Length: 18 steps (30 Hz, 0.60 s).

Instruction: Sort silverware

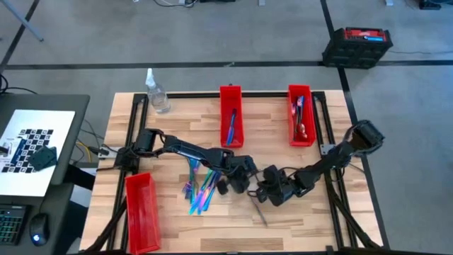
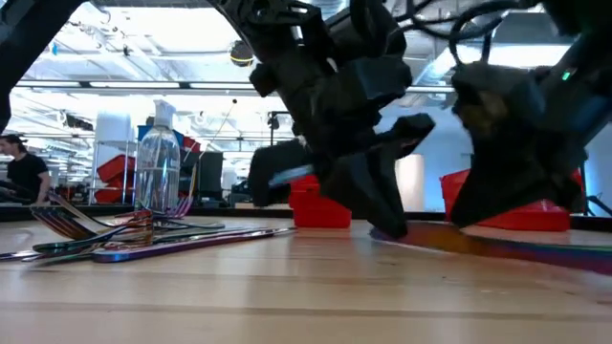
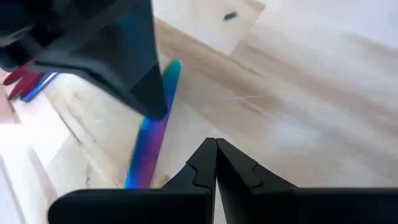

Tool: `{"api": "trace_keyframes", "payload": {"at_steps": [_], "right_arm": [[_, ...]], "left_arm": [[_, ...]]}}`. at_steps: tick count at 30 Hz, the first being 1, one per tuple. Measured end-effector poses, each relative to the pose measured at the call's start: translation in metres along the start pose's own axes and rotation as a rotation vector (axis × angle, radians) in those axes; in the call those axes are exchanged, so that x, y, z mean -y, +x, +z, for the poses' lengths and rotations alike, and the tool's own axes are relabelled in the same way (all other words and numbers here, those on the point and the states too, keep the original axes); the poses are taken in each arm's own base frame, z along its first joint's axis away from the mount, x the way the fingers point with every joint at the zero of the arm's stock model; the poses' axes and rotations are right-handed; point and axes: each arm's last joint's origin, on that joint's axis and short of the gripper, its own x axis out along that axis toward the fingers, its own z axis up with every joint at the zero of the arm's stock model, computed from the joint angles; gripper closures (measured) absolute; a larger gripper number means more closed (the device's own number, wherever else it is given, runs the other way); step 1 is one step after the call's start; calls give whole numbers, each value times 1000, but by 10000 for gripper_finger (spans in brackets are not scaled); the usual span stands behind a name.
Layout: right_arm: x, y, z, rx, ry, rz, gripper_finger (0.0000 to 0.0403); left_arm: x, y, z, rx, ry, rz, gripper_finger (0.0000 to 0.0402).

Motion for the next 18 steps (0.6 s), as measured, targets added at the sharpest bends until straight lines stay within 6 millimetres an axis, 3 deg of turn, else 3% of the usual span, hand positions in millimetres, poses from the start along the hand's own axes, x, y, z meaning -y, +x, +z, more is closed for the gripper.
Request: {"api": "trace_keyframes", "payload": {"at_steps": [10,18], "right_arm": [[9,-56,9,103,-41,-36,403],[17,-70,14,117,-84,-73,403]], "left_arm": [[-12,-61,23,2,-466,126,401],[-18,-123,38,-14,-590,315,401]]}}
